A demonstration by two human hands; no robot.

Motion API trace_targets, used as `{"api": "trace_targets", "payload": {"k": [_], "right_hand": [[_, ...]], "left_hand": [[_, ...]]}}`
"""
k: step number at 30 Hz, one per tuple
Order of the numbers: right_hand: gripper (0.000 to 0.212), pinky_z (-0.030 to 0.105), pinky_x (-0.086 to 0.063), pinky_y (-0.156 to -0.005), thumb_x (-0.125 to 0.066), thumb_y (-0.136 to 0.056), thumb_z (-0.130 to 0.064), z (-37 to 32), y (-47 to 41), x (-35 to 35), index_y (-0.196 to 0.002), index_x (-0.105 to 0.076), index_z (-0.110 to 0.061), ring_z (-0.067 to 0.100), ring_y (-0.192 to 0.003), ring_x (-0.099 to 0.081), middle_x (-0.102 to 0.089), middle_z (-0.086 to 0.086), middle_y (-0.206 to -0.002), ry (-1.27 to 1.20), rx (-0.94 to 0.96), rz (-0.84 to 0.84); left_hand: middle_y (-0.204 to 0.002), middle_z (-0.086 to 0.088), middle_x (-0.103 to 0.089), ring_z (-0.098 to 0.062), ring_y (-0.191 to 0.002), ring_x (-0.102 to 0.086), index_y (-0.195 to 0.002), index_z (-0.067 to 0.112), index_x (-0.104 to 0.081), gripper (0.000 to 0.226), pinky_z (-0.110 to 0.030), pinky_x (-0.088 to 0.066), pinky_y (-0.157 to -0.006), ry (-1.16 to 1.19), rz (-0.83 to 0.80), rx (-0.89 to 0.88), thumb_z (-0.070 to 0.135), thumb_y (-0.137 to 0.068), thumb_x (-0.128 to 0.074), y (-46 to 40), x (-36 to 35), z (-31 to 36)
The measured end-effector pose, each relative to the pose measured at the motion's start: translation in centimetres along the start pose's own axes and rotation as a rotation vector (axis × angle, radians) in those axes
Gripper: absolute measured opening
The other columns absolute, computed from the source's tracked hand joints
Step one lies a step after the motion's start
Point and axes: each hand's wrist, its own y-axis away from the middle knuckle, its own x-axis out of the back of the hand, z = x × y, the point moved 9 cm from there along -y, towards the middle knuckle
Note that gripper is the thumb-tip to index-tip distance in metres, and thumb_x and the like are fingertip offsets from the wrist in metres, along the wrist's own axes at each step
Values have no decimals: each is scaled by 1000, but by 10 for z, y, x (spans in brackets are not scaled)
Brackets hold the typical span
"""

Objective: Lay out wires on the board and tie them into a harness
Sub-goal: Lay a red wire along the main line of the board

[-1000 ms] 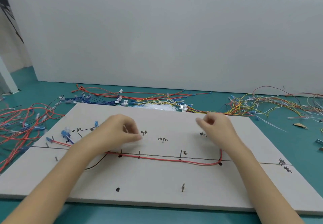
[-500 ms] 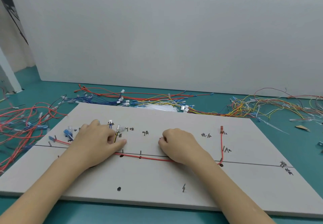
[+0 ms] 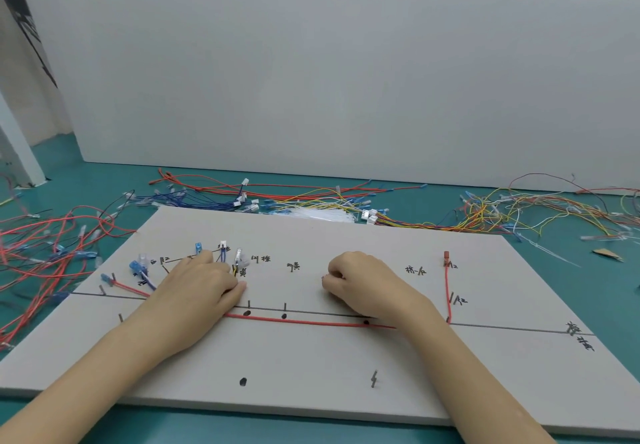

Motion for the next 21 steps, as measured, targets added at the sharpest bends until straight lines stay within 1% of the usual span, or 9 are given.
{"api": "trace_targets", "payload": {"k": [5,7,10,12,14,16,18,19,21], "right_hand": [[39,36,-20,-54,-49,-91,-23,24,11,5,-60,-26,-14,21,-58,-26,-29,7,-64,-35,-24,-33],[40,35,-18,-54,-50,-90,-22,36,16,8,-60,-25,-15,20,-58,-24,-26,6,-63,-53,-44,-37],[42,34,-17,-54,-52,-90,-23,53,23,12,-59,-24,-17,18,-56,-21,-22,2,-61,-85,-89,-40],[41,33,-17,-54,-53,-89,-23,62,25,13,-58,-26,-17,14,-52,-20,-22,1,-59,-121,-118,-40],[39,31,-17,-53,-54,-88,-22,67,26,13,-58,-31,-16,13,-50,-20,-25,2,-58,-155,-144,-45],[36,31,-19,-54,-55,-87,-23,69,25,12,-58,-36,-15,14,-50,-21,-29,5,-59,-184,-165,-49],[34,31,-20,-54,-55,-87,-24,70,26,12,-58,-39,-15,14,-50,-23,-30,5,-59,-207,-181,-45],[34,30,-21,-54,-55,-87,-25,71,26,12,-57,-40,-15,14,-49,-24,-31,4,-58,-219,-186,-42],[36,30,-23,-53,-56,-87,-25,72,27,13,-56,-41,-15,12,-47,-25,-32,1,-55,-238,-189,-30]], "left_hand": [[-70,7,-45,-15,-79,-35,-67,20,-50,46,-31,-27,-72,51,21,-37,41,-101,-28,-5,2,28],[-70,6,-46,-17,-79,-35,-65,18,-47,47,-32,-29,-73,73,37,-45,40,-101,-28,-8,5,41],[-70,6,-45,-18,-79,-34,-61,19,-38,46,-33,-25,-72,105,48,-40,39,-102,-28,-11,7,58],[-71,6,-47,-18,-80,-34,-61,18,-38,47,-33,-24,-72,140,51,-35,39,-102,-29,-12,9,65],[-70,4,-51,-20,-80,-37,-59,17,-41,51,-34,-26,-71,177,44,-37,46,-100,-31,-12,11,68],[-70,4,-51,-19,-82,-40,-58,19,-43,53,-35,-33,-73,307,54,-6,56,-95,-34,-12,17,60],[-75,4,-52,-19,-85,-42,-63,21,-49,45,-36,-38,-79,502,165,75,55,-92,-40,-13,31,35],[-79,2,-54,-22,-88,-45,-69,20,-54,38,-38,-39,-81,560,270,119,46,-95,-45,-12,41,16],[-92,-9,-62,-34,-94,-50,-86,10,-65,20,-46,-42,-84,464,485,196,18,-97,-50,-11,60,-27]]}}
